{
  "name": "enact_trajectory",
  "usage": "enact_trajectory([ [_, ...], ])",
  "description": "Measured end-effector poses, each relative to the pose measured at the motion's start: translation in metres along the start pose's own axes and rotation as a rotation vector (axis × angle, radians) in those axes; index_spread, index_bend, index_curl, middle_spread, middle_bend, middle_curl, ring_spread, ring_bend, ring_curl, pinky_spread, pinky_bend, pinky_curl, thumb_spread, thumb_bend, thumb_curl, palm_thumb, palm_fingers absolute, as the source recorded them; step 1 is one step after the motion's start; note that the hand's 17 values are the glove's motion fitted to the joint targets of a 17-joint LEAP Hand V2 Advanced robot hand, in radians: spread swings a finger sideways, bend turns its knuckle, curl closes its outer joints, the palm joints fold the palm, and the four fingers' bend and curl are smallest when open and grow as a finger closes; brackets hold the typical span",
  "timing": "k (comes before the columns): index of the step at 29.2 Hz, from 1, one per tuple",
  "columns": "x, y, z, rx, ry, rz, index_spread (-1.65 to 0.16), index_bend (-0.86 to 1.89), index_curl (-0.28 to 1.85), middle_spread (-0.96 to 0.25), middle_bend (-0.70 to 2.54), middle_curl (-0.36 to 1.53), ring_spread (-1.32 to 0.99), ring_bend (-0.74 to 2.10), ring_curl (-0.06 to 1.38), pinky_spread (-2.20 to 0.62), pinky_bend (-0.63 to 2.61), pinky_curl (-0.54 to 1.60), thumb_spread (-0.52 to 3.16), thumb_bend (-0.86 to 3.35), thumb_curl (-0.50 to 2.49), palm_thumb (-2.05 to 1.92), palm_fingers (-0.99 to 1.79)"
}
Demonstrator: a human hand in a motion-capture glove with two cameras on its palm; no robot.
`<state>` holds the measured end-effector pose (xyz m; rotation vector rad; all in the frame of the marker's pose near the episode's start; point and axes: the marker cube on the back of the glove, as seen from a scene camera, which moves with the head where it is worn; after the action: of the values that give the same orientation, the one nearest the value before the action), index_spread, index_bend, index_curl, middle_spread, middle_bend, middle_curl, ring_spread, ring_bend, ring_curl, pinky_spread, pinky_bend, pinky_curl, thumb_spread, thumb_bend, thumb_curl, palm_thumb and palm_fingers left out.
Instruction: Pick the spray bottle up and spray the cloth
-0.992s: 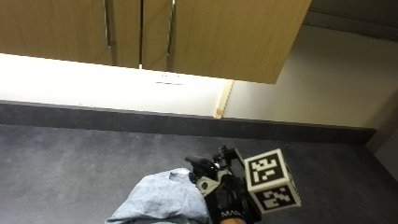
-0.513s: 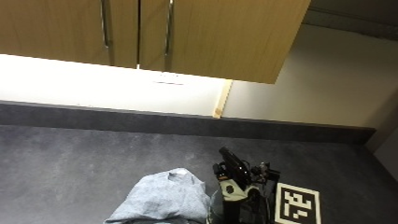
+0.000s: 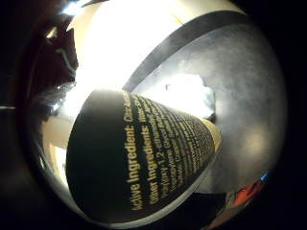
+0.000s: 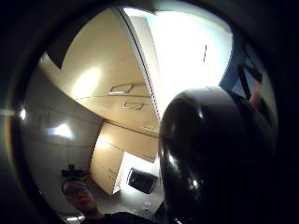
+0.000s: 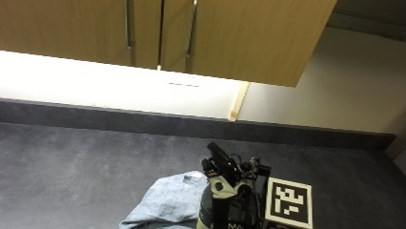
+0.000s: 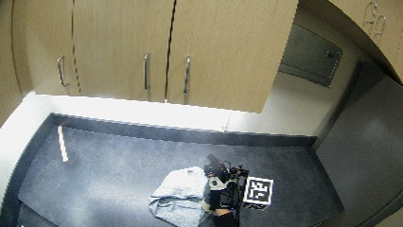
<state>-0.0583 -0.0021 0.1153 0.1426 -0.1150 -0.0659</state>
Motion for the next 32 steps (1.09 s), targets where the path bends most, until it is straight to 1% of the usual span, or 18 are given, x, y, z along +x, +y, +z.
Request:
enact_trajectory([
  [3, 0.001, 0.003, 0.016, -0.032, 0.048, -0.042, -0.12, 0.43, 0.61, -0.02, 0.53, 0.55, -0.06, 0.41, 0.51, -0.02, 0.17, 0.40, 0.94, -0.02, 0.55, 1.09, 1.16],
  [14, -0.007, -0.001, 0.085, -0.103, -0.022, -0.094, -0.12, 0.43, 0.61, -0.02, 0.52, 0.55, -0.07, 0.41, 0.51, -0.03, 0.17, 0.41, 0.96, -0.02, 0.54, 1.08, 1.16],
  [25, -0.003, -0.019, 0.102, -0.092, -0.065, -0.106, -0.12, 0.42, 0.61, -0.02, 0.50, 0.55, -0.08, 0.40, 0.51, -0.04, 0.17, 0.41, 0.98, -0.01, 0.54, 1.09, 1.15],
  [32, 0.023, -0.026, 0.106, -0.069, -0.034, -0.093, -0.12, 0.42, 0.61, -0.02, 0.50, 0.55, -0.08, 0.39, 0.51, -0.04, 0.17, 0.40, 0.99, -0.02, 0.53, 1.09, 1.15],
])
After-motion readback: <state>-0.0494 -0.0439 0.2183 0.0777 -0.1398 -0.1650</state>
